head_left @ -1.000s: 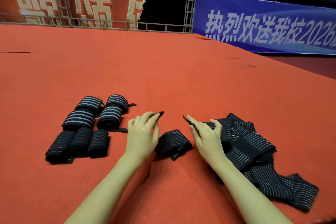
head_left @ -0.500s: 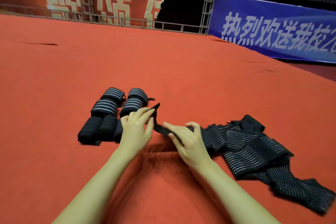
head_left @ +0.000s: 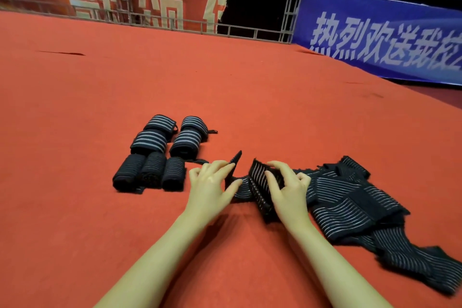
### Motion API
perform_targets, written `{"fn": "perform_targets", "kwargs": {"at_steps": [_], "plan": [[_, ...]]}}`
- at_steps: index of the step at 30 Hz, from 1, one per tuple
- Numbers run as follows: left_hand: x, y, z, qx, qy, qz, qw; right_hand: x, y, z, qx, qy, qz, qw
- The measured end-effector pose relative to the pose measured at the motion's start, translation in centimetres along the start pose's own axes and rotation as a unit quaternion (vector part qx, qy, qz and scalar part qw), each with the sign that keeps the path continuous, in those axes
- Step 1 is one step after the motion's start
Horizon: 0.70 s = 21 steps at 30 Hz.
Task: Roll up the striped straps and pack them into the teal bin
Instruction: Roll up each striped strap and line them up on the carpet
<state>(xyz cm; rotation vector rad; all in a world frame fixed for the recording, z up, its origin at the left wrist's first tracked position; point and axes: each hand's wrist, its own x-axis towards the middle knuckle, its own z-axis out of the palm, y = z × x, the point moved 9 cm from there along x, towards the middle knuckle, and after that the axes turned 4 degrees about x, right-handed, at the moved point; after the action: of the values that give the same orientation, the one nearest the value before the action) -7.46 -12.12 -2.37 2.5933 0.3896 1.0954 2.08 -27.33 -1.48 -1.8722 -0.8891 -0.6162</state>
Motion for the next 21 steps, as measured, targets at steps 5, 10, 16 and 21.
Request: {"fn": "perform_targets", "kwargs": {"at_steps": [5,10,16,21], "plan": [[0.1,2.3,2.7,0.037,-0.035,-0.032,0.998,-0.1,0.5,-0.5,0.03,-0.007,0.0,1.0],[-0.1,3.2,4.8,0.046,-0.056,-0.05,0.996,-0.5,1.4,-1.7,-0.002,0.024,0.008,1.0],[-0.4,3.0,5.6,0.05,-0.041,-0.021,0.998,-1.6,3.2,-2.7,-0.054,0.044,0.034,0.997],[-0.9,4.7,5.8,0.061,0.005,0.038,0.997,-2.5,2.7,-2.4,-0.056,0.05,0.015,0.997]]}}
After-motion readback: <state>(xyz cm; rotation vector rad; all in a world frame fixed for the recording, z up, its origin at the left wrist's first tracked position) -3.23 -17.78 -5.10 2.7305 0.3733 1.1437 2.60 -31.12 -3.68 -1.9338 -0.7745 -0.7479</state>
